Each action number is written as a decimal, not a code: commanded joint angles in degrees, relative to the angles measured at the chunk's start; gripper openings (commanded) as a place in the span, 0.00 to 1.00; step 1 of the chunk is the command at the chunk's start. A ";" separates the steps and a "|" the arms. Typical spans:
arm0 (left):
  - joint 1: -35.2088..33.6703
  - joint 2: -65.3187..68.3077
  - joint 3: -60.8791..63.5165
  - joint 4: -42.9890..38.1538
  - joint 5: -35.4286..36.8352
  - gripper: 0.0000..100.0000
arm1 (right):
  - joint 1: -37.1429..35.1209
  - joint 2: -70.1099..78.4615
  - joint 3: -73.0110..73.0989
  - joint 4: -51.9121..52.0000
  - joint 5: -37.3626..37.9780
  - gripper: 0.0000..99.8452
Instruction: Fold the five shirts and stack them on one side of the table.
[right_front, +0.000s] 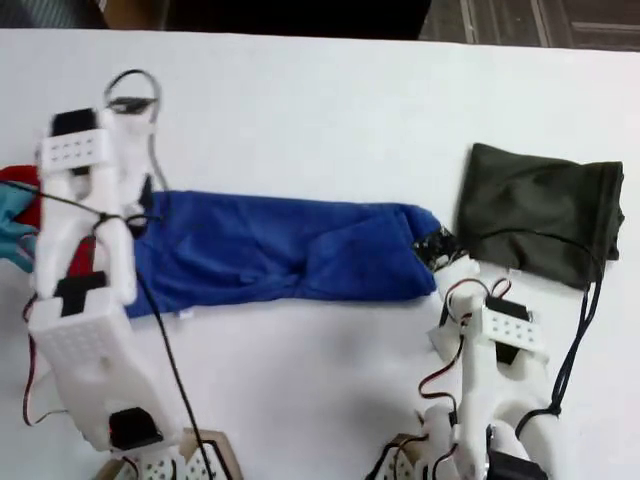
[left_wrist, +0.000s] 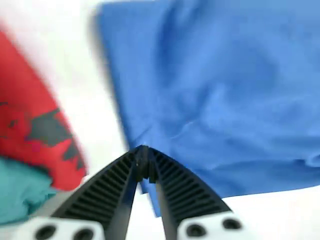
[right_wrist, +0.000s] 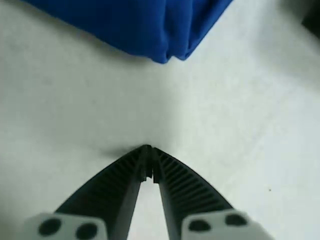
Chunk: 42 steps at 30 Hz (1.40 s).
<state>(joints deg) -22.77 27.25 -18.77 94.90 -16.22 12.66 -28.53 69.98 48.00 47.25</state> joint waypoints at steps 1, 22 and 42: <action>-1.93 2.20 -1.98 0.44 -4.92 0.09 | 0.13 -1.01 0.35 -2.33 0.18 0.02; -6.95 13.80 -15.25 0.44 -7.38 0.28 | 0.13 -0.92 0.44 -2.42 -0.09 0.02; 3.78 25.67 -15.34 5.10 -7.38 0.13 | 0.48 -0.92 0.44 -2.51 -0.26 0.02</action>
<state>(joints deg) -23.30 51.87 -34.59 98.24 -23.08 12.66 -28.62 70.33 47.56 47.25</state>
